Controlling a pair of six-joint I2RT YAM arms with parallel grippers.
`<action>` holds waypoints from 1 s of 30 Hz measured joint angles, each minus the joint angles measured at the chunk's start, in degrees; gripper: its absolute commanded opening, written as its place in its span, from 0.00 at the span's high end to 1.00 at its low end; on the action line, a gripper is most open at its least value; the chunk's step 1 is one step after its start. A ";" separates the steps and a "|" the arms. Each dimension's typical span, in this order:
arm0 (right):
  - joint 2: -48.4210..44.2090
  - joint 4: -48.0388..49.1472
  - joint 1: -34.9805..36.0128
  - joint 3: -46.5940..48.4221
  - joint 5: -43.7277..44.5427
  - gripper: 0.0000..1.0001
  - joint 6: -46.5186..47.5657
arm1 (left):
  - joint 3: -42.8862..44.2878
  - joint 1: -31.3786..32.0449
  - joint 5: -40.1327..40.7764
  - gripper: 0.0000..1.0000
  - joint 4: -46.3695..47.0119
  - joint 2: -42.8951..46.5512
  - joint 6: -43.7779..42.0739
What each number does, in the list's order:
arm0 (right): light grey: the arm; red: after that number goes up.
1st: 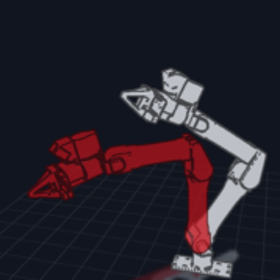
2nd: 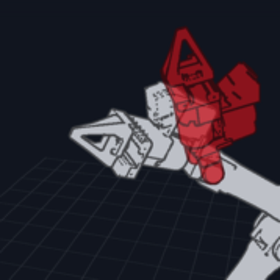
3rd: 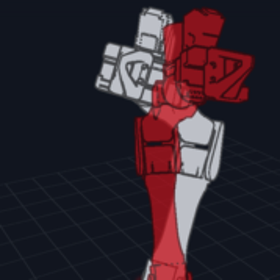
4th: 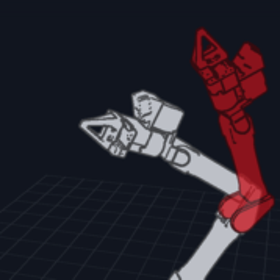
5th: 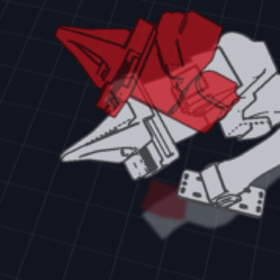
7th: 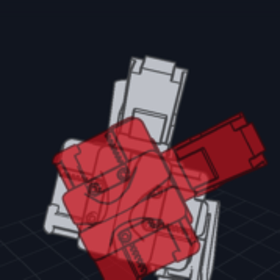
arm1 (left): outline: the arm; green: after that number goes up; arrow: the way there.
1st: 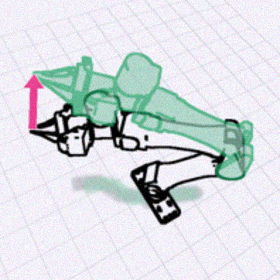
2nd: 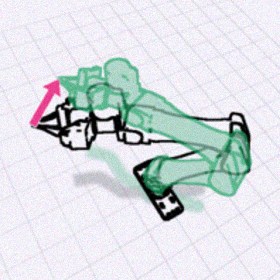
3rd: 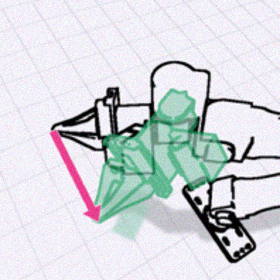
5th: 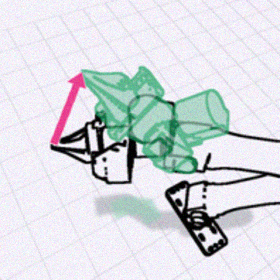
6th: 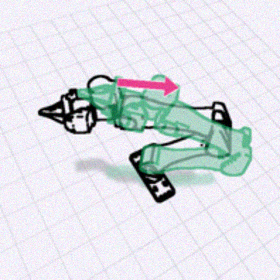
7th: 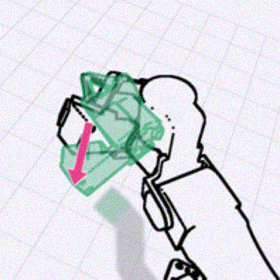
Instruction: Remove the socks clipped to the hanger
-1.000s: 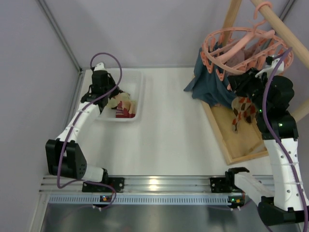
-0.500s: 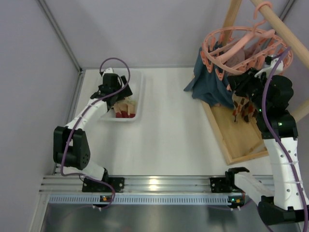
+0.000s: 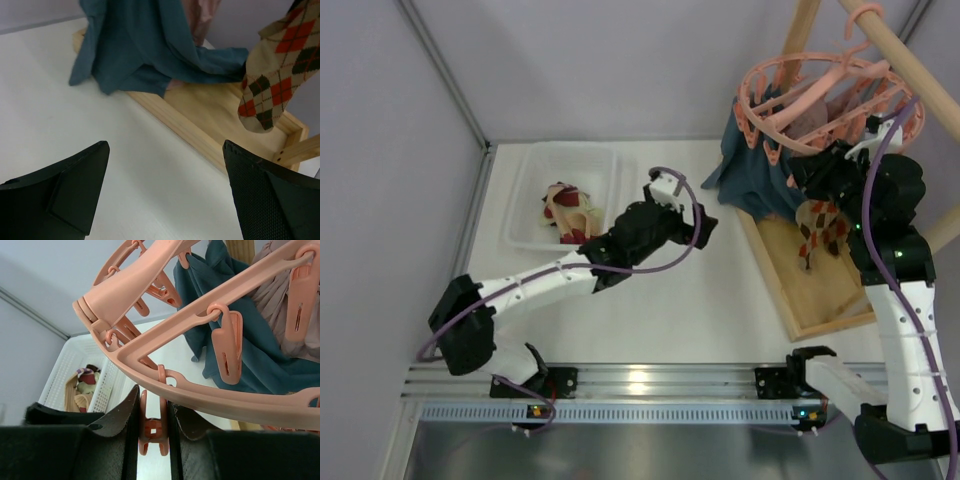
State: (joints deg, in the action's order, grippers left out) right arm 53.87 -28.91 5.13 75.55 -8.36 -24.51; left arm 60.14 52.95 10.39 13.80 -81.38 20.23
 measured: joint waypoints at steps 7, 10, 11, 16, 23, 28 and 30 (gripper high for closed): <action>0.00 -0.35 0.00 0.37 -0.39 1.00 -0.24 | 10.25 12.72 6.14 0.14 3.32 -18.16 -3.56; -0.09 -1.11 0.00 1.16 -0.55 1.00 -0.22 | 14.97 15.52 6.78 0.14 3.30 -22.97 -3.69; -0.13 -1.38 0.00 1.44 -0.57 1.00 -0.20 | 16.63 15.98 7.06 0.13 3.37 -24.26 -3.69; -0.22 -2.14 0.00 2.16 -0.79 1.00 -0.22 | 23.26 16.92 7.23 0.11 4.50 -28.46 -3.65; -0.22 -2.19 0.00 2.16 -1.18 1.00 -0.72 | 32.70 17.55 6.88 0.05 5.81 -37.24 -4.57; -0.22 -2.19 0.00 2.16 -1.22 1.00 -1.01 | 39.21 17.59 6.38 0.03 5.88 -44.68 -6.88; -0.22 -2.19 0.00 2.16 -1.27 1.00 -1.09 | 41.46 17.59 6.43 0.02 5.81 -47.28 -7.19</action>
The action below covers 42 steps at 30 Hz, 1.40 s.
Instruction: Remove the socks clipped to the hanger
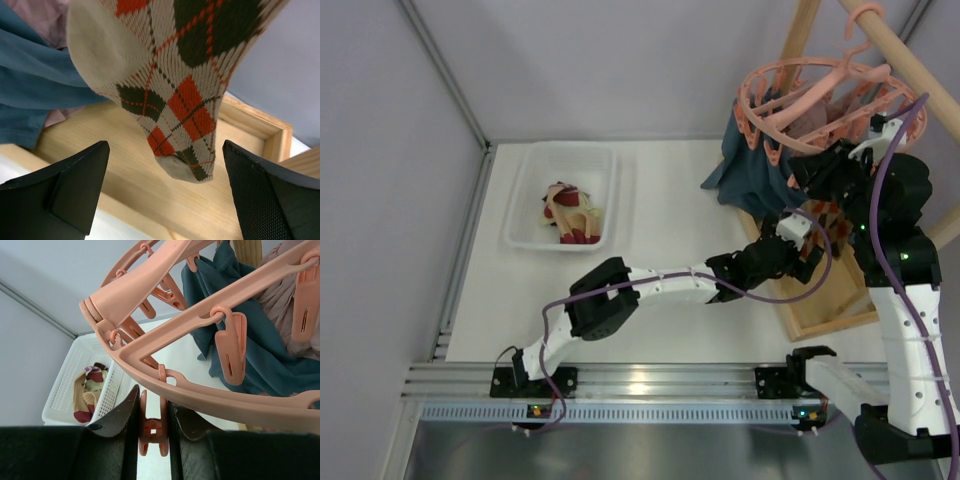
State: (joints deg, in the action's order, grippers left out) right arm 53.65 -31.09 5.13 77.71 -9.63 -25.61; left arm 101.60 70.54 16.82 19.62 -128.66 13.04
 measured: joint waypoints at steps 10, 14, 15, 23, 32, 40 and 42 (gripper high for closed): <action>-0.02 0.00 0.00 0.00 -0.22 1.00 -0.02 | 12.09 0.00 2.62 0.47 -0.24 -10.08 -2.58; -0.02 -0.07 0.00 0.00 -0.26 0.99 0.00 | 13.20 -0.02 2.62 1.00 -0.04 -10.69 -3.96; -0.02 -0.09 0.00 0.00 -0.24 0.99 0.02 | 13.18 -0.04 2.58 1.00 -0.02 -10.69 -4.15; -0.02 -0.94 0.00 0.00 -0.13 0.59 0.48 | -0.28 -0.55 1.22 1.00 0.24 -2.40 -2.64; -0.79 -6.88 0.00 0.02 -1.29 0.22 2.08 | -13.99 -0.70 -0.74 1.00 -0.50 15.19 1.07; -3.93 -14.34 0.00 7.17 -1.18 0.27 3.78 | -14.34 -0.70 -2.45 1.00 -0.98 19.98 2.78; -4.22 -16.83 0.00 10.21 -0.17 0.28 5.18 | -14.58 -0.70 -2.82 1.00 -1.51 20.13 3.15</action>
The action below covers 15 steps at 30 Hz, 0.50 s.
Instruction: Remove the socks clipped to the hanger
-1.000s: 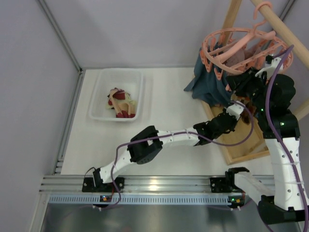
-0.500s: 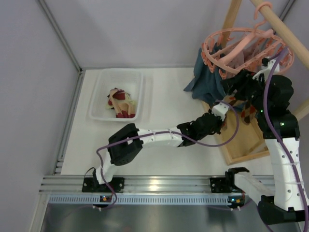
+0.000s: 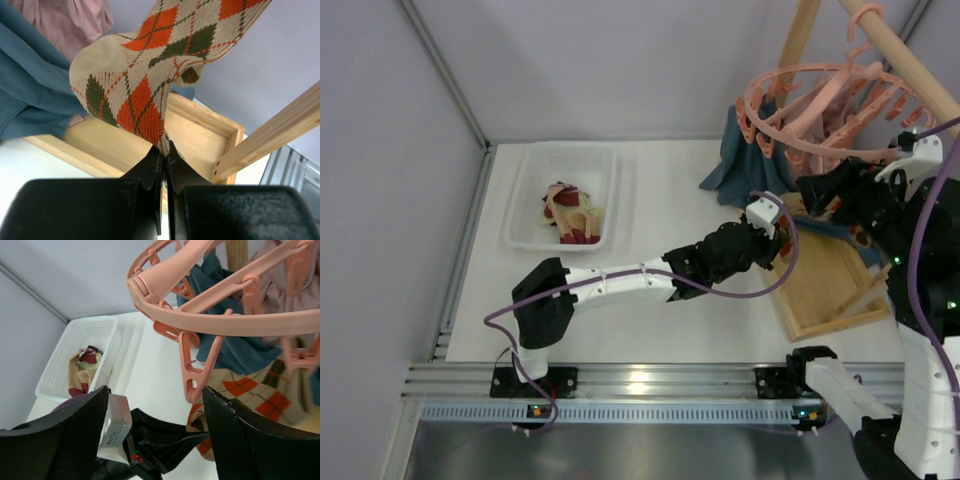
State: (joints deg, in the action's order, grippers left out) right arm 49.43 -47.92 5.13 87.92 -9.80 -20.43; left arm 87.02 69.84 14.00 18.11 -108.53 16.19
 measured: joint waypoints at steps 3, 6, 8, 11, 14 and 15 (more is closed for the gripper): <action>-0.13 -3.06 0.02 4.22 2.99 0.31 2.40 | -1.53 -0.02 -0.85 1.00 -0.57 0.68 0.42; -0.20 -4.92 0.00 6.21 7.61 0.32 4.33 | -3.82 -0.07 -1.70 1.00 -1.38 2.08 0.66; -0.22 -6.16 0.00 6.32 9.81 0.32 5.01 | -5.53 -0.13 -2.47 1.00 -2.19 3.56 0.87; -0.15 -7.82 0.00 6.27 11.39 0.33 5.49 | -7.56 -0.35 -3.34 1.00 -3.02 6.32 1.31; -0.15 -8.33 0.00 6.23 12.74 0.35 5.90 | -9.27 -0.66 -4.15 1.00 -3.10 9.55 1.70; -0.15 -8.33 0.00 6.19 13.03 0.35 5.92 | -9.64 -0.74 -4.17 1.00 -3.08 10.40 1.73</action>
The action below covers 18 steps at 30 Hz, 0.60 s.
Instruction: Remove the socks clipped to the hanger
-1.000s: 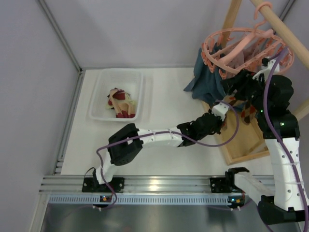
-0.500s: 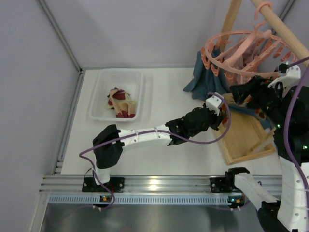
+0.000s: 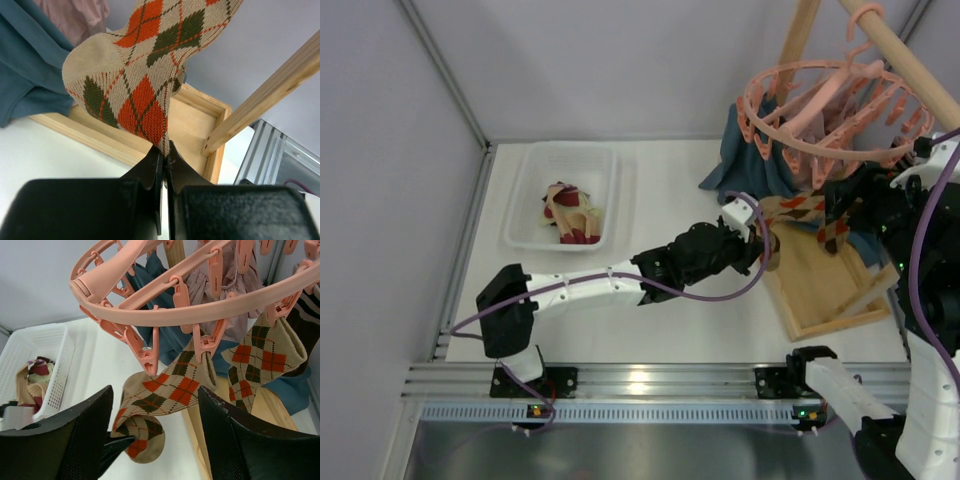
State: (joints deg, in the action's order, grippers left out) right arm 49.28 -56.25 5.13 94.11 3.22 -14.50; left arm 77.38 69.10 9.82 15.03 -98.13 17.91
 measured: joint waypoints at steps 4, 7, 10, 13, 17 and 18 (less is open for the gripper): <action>0.17 0.00 0.00 -0.46 0.46 0.36 -0.02 | -2.43 -0.13 0.02 1.00 0.00 4.00 0.02; 1.03 0.02 0.00 -0.46 1.16 0.37 -0.02 | -3.39 -0.13 0.00 1.00 0.02 5.49 0.04; 2.01 0.11 0.00 -0.46 2.10 0.38 -0.02 | -4.26 -0.13 -0.02 1.00 -0.02 6.45 0.15; 3.10 0.33 0.00 -0.68 3.26 0.38 -0.04 | -5.20 -0.13 -0.02 1.00 -0.02 7.28 0.20; 4.61 0.87 0.00 -1.31 4.98 0.40 -0.02 | -6.03 -0.13 0.00 1.00 -0.04 7.89 0.17; 5.01 0.98 0.00 -1.46 5.42 0.40 0.00 | -6.23 -0.13 0.00 1.00 -0.02 8.02 0.20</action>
State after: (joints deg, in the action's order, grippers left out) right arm 54.28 -55.27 5.13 92.64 8.64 -14.50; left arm 71.16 68.97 9.82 15.00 -90.11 18.11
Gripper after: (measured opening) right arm 0.606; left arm 0.021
